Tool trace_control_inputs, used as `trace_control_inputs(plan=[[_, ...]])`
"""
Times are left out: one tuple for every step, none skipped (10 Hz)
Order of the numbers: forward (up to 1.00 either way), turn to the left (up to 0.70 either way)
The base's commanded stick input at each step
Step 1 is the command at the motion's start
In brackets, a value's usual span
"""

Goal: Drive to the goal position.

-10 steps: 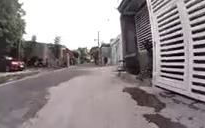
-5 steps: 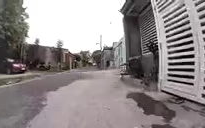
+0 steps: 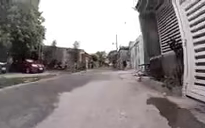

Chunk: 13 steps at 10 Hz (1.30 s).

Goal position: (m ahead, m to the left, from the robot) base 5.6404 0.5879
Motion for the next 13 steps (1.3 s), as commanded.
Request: trace_control_inputs(plan=[[0.70,0.00],[0.70,0.00],[0.70,0.00],[0.70,0.00],[0.70,0.00],[0.70,0.00],[0.70,0.00],[0.70,0.00],[0.70,0.00],[0.70,0.00],[0.70,0.00],[0.70,0.00],[0.70,0.00]])
